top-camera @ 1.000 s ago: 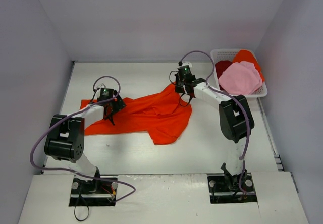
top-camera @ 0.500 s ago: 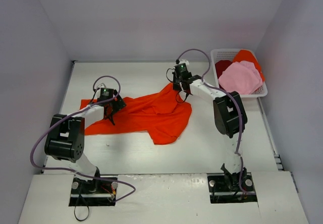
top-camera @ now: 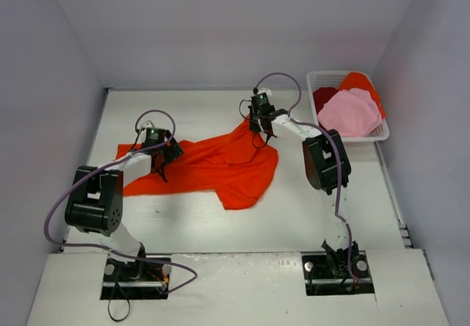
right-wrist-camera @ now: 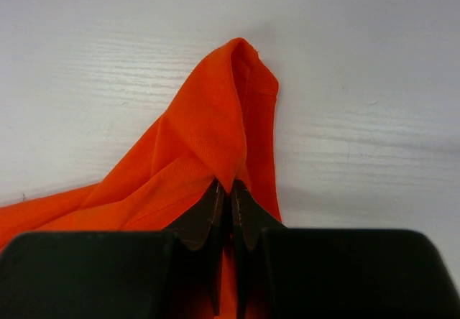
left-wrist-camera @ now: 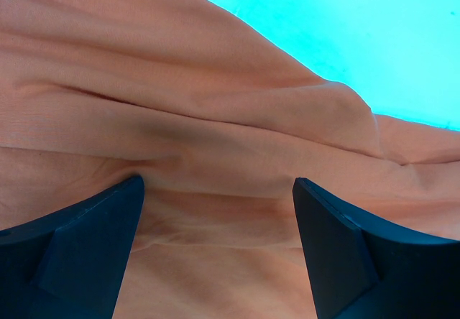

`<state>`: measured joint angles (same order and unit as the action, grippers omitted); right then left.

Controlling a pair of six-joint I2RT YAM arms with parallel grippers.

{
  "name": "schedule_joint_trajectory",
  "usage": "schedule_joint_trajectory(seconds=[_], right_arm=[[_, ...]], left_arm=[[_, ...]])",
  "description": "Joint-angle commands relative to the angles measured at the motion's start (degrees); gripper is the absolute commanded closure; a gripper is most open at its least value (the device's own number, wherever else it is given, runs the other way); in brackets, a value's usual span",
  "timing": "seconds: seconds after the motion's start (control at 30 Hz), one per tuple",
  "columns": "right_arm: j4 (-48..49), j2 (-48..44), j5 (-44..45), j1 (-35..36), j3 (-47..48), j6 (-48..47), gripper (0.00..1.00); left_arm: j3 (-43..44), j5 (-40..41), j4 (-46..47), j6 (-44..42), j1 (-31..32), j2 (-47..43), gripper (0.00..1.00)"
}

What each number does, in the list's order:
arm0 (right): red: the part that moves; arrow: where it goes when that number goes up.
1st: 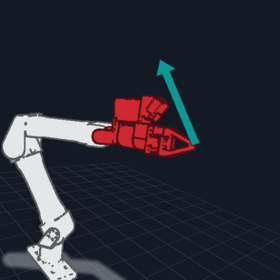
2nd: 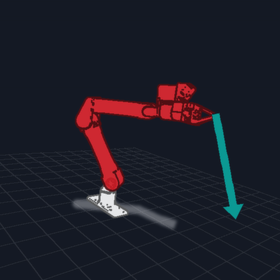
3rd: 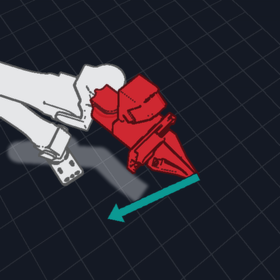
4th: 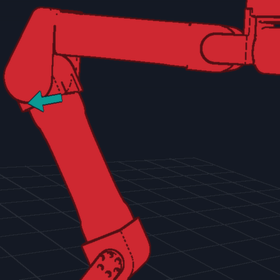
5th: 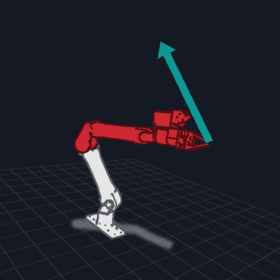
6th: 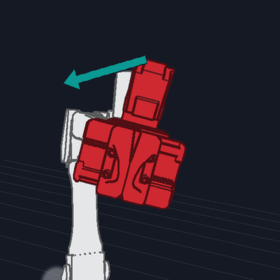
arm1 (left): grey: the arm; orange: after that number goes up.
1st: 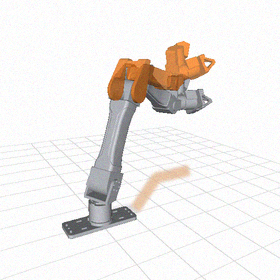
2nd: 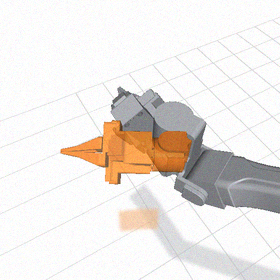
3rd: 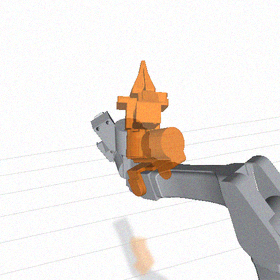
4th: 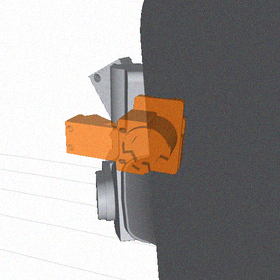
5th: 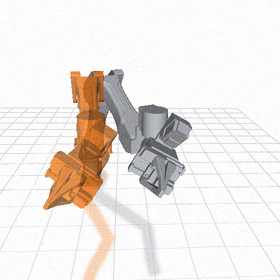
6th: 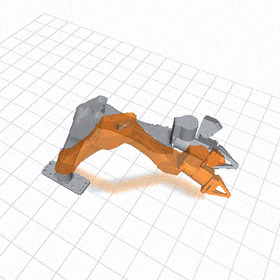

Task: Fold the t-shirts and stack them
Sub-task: Fold the tshirt

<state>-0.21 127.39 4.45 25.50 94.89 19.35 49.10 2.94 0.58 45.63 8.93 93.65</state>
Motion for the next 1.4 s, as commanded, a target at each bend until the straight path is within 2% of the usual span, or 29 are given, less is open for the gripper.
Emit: schedule_joint_trajectory(seconds=[0.0,0.27,0.33,0.37,0.4,0.43,0.47,0.53,0.57,0.6,0.8,1.0,1.2,1.37], right_arm=[[2.49,-2.41,1.70,-0.45,3.02,-0.90,1.00],[2.67,-1.10,2.85,-0.97,5.03,-1.42,1.00],[2.84,0.13,2.93,-0.89,5.91,-2.21,0.89],[2.84,0.40,3.46,-0.89,6.61,-2.48,0.80],[2.84,0.49,3.64,-0.89,6.80,-2.91,0.62],[2.84,-0.12,4.25,-1.06,6.71,-2.92,0.57],[2.84,-0.82,4.69,-1.06,5.75,-3.09,0.46],[2.84,-3.90,6.61,-0.89,4.34,-3.44,0.31],[2.84,-5.21,7.41,-0.80,2.34,-3.45,0.20],[2.84,-7.84,8.20,-0.71,1.18,-3.62,0.16],[3.02,-18.84,10.67,0.96,-11.47,-1.60,0.14],[3.20,-28.59,13.74,5.87,-22.71,1.38,0.16],[3.28,-31.86,12.26,9.31,-24.84,3.67,0.18],[5.30,-28.09,6.37,11.06,-22.47,3.76,0.21]], left_arm=[[-1.11,-0.83,-1.55,0.25,-0.14,1.36,0.20],[-1.46,-1.18,-1.55,0.52,-0.14,1.45,0.20],[-1.64,-1.18,-1.55,0.43,-0.23,1.28,0.20],[-1.64,-1.18,-1.55,0.43,-0.14,1.19,0.20],[-1.73,-1.18,-1.63,0.34,-0.14,1.01,0.20],[-1.82,-1.18,-1.55,0.34,-0.23,1.01,0.20],[-1.82,-1.18,-1.55,0.34,-0.23,1.01,0.20],[-1.82,-1.18,-1.55,0.34,-0.23,1.10,0.20],[-1.90,-1.18,-1.55,0.34,-0.14,1.19,0.20],[-1.90,-1.27,-1.55,0.43,-0.14,1.36,0.20],[-1.99,-2.06,0.56,1.13,0.04,0.75,0.20],[-1.64,-0.66,-2.68,-0.01,0.04,-1.97,0.20],[0.29,-0.13,-5.68,-1.15,0.12,-3.21,0.20],[1.61,0.57,-6.73,-1.15,0.04,-3.47,0.20]])
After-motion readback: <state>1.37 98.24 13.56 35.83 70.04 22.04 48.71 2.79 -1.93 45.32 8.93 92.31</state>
